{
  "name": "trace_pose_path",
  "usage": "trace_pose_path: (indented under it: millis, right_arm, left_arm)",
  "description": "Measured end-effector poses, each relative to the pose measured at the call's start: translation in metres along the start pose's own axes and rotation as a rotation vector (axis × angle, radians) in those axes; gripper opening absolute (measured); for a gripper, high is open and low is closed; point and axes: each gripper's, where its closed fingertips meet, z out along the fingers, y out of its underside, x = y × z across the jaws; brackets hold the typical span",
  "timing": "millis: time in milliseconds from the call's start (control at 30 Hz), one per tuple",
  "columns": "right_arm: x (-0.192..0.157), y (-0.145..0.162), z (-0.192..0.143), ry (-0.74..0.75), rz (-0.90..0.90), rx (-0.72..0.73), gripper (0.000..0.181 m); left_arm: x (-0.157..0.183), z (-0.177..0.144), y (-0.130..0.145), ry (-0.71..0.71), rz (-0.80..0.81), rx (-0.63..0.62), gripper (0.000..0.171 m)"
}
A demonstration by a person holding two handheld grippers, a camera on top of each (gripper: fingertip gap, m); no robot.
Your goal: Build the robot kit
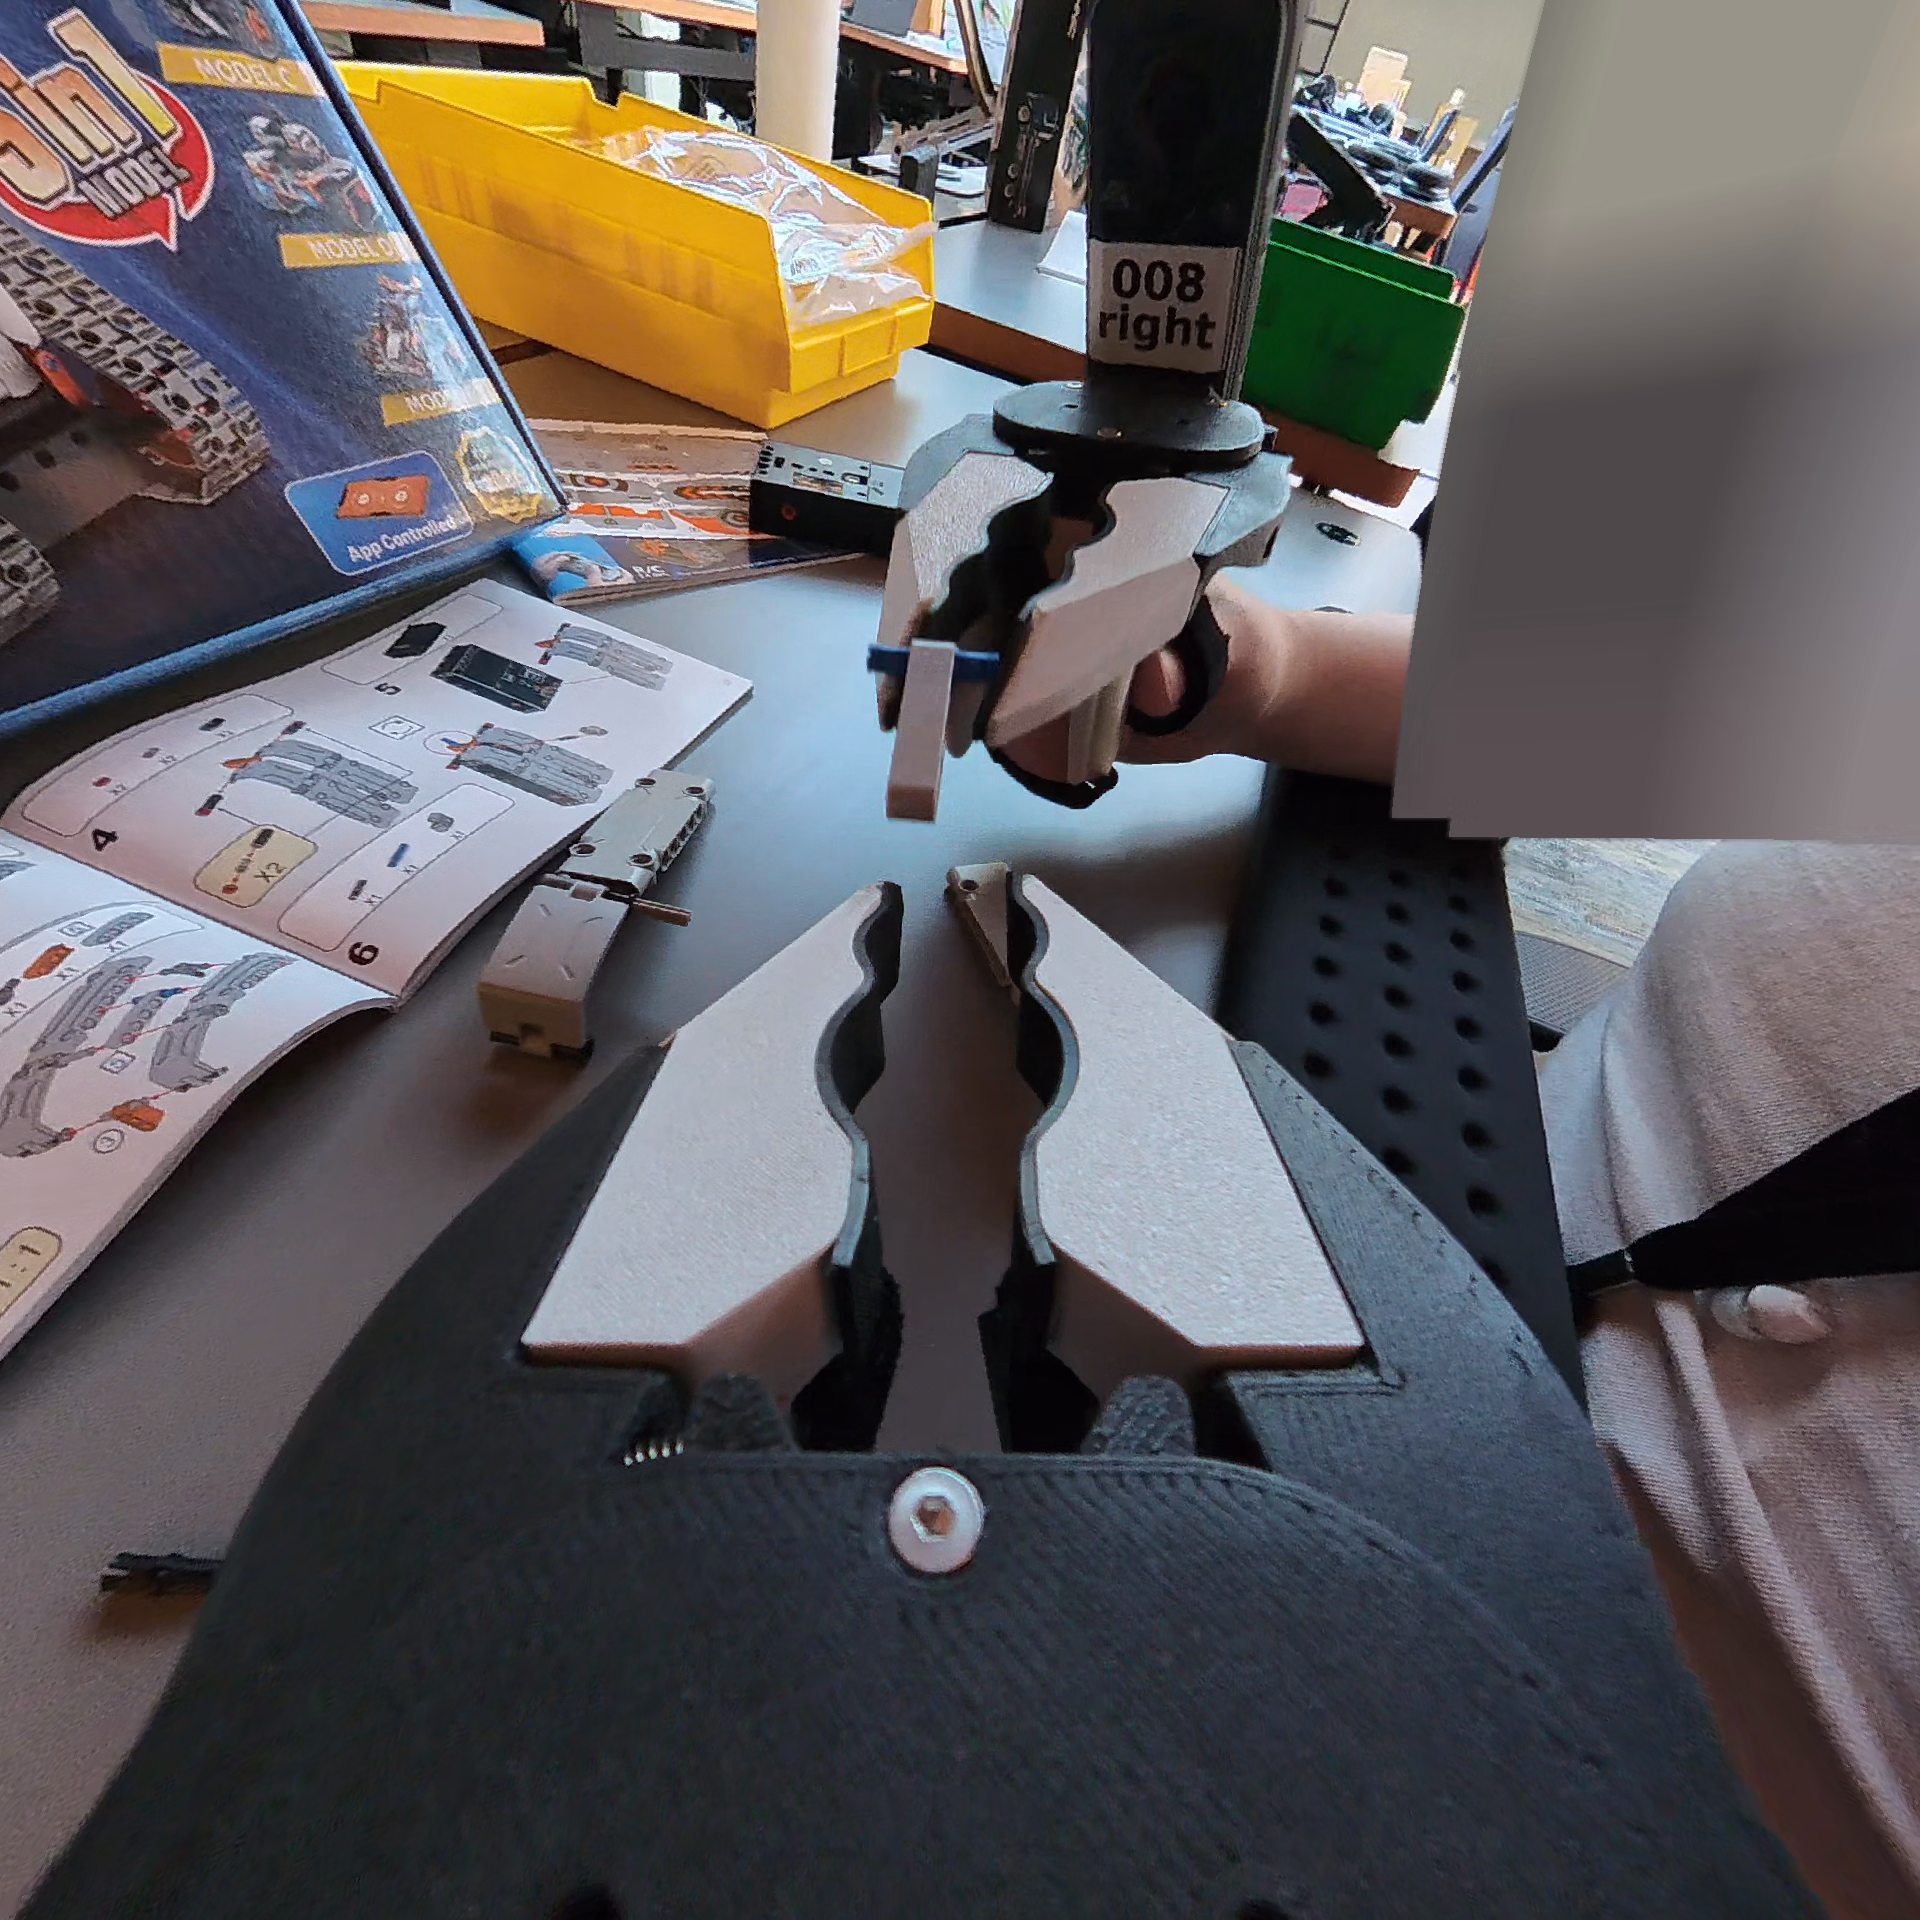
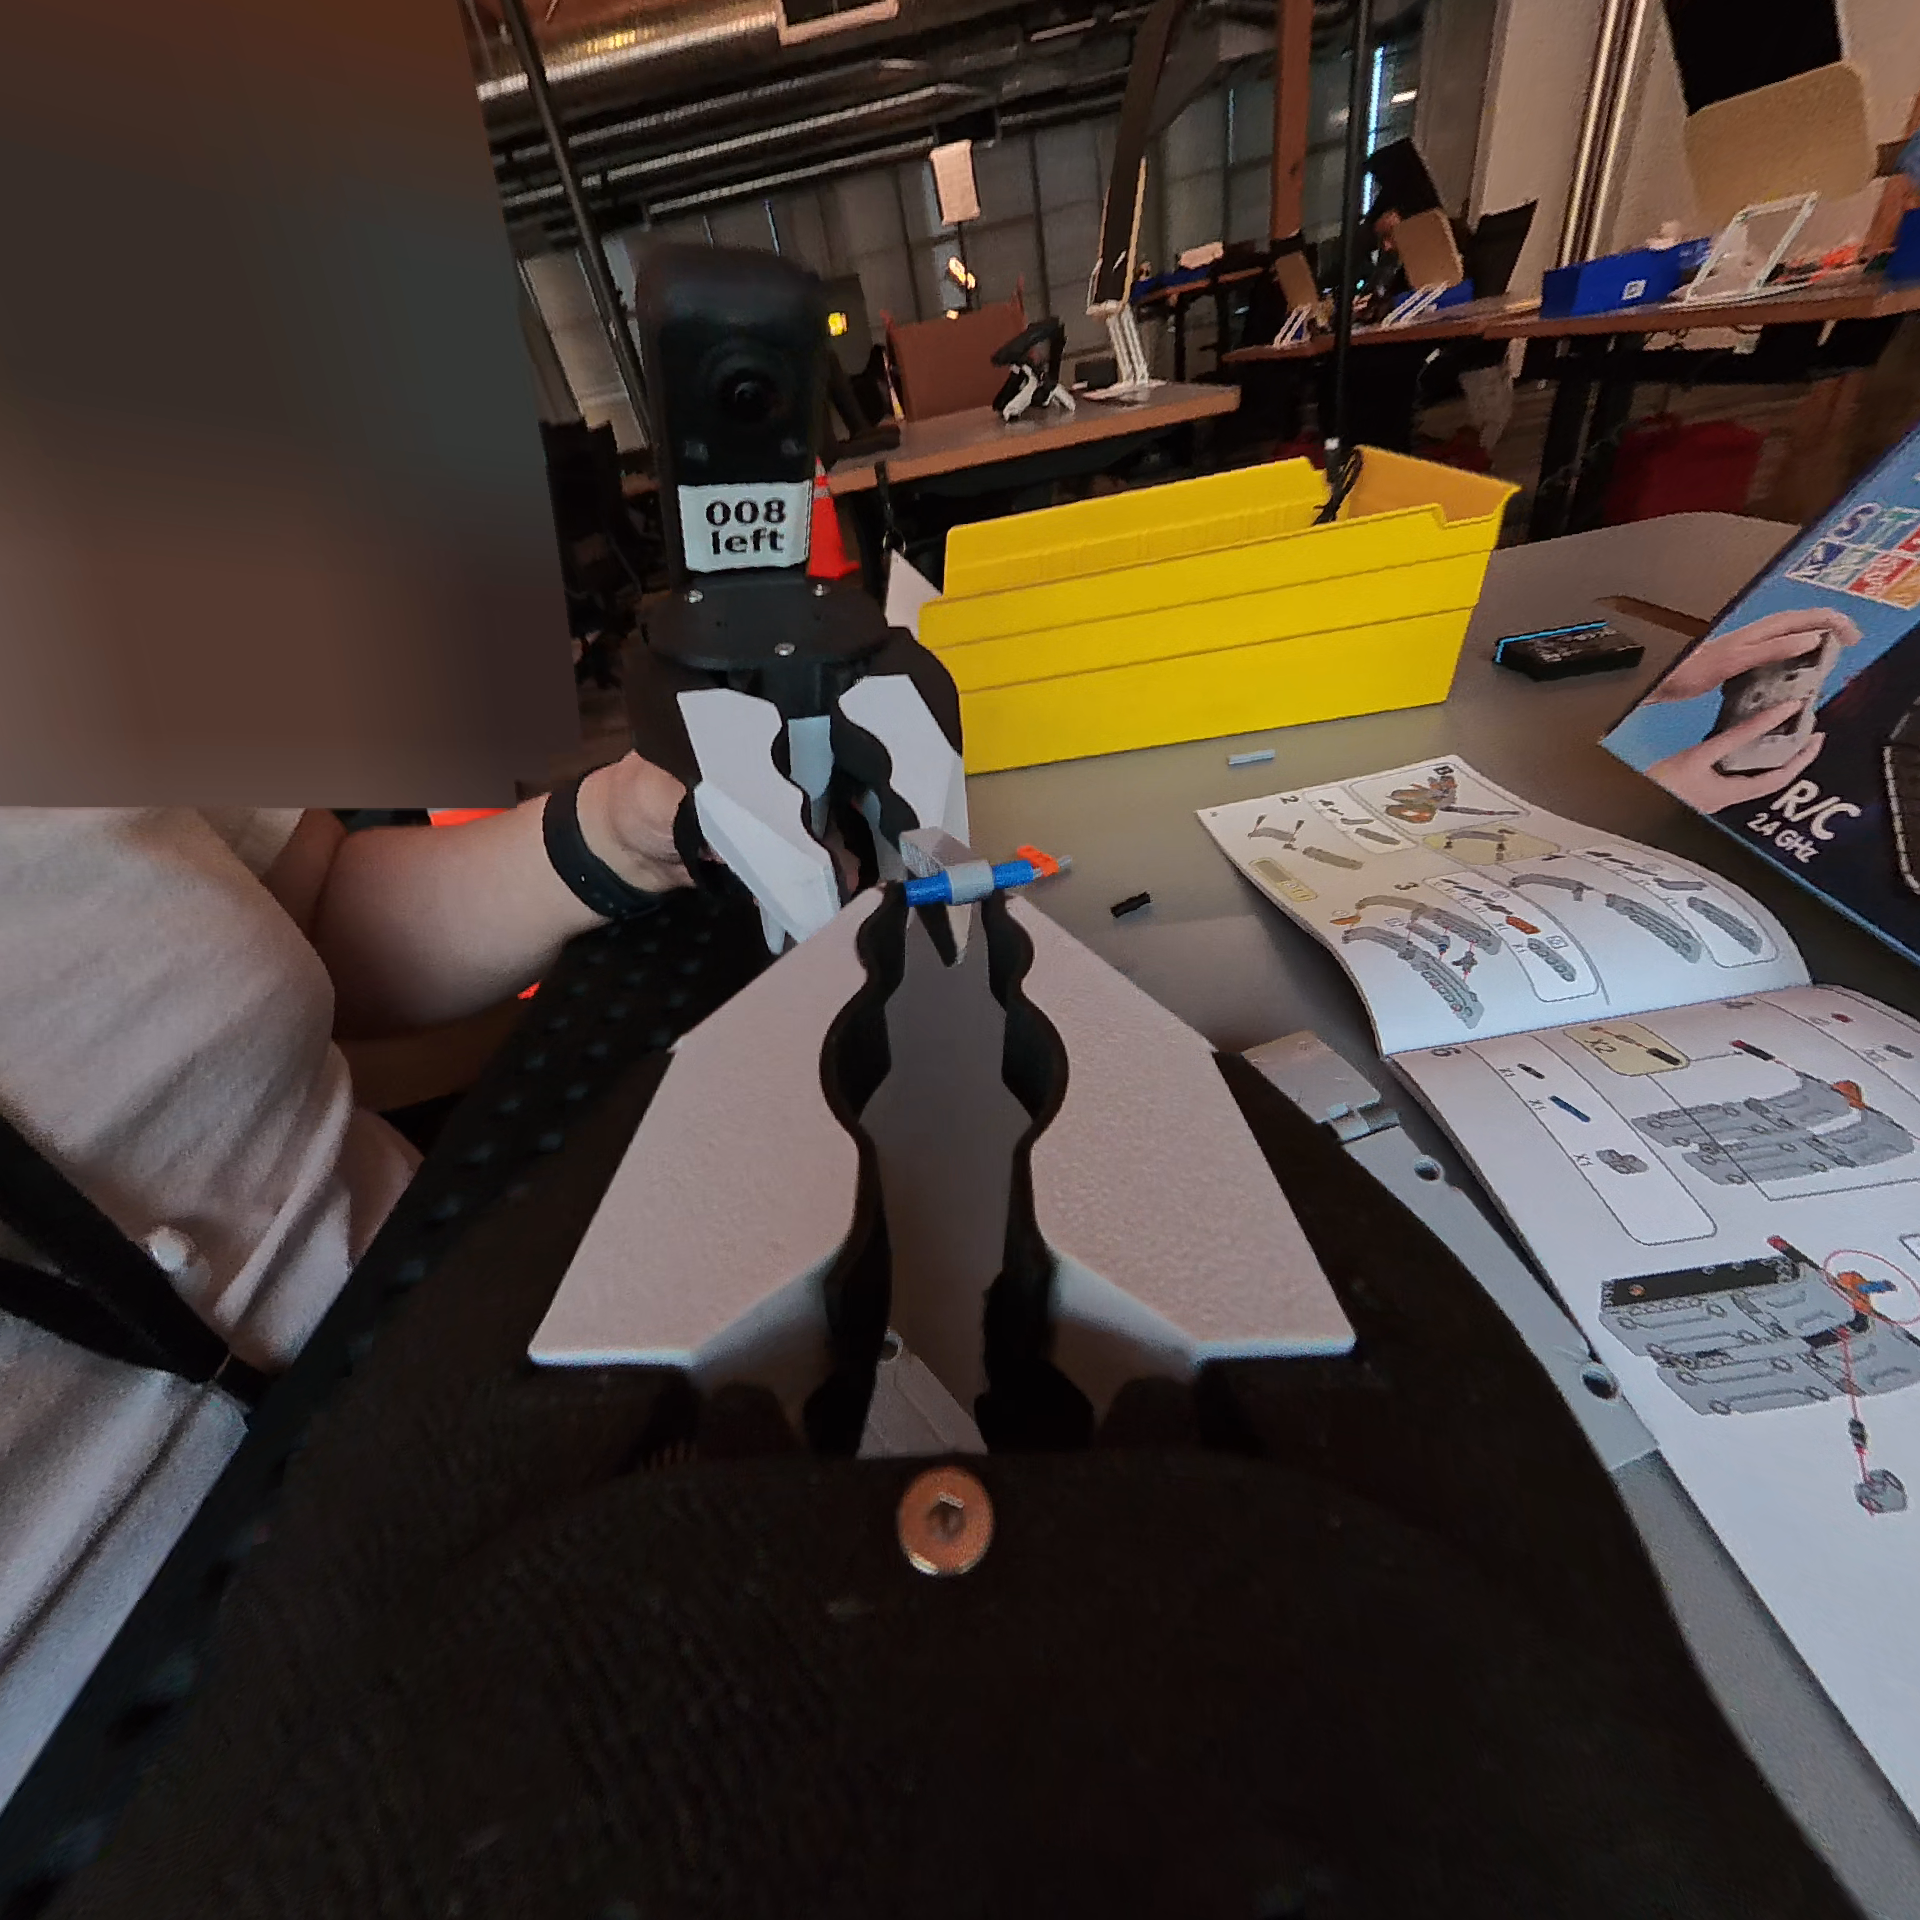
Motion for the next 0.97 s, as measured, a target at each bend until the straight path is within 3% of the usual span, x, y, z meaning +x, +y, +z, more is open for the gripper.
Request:
trace_pose_path:
  millis: [200,433,633,800,967]
  right_arm:
    - [0.006,-0.009,-0.007,0.004,0.068,0.059,0.014]
    - [0.007,-0.007,-0.006,0.005,0.075,0.044,0.014]
    - [0.008,-0.007,-0.006,0.01,0.092,0.045,0.014]
    - [0.011,-0.007,-0.008,0.024,0.096,0.048,0.014]
    - [0.013,-0.009,-0.01,0.033,0.112,0.056,0.014]
  left_arm:
    - [-0.002,0.006,-0.009,0.025,-0.082,0.017,0.019]
    - [-0.012,0.01,-0.013,-0.066,0.022,0.046,0.017]
    - [-0.011,0.002,-0.009,-0.036,-0.044,0.108,0.016]
    - [-0.009,0.004,-0.007,-0.004,-0.068,0.094,0.016]
    - [-0.009,0.008,-0.001,-0.047,0.006,0.049,0.014]
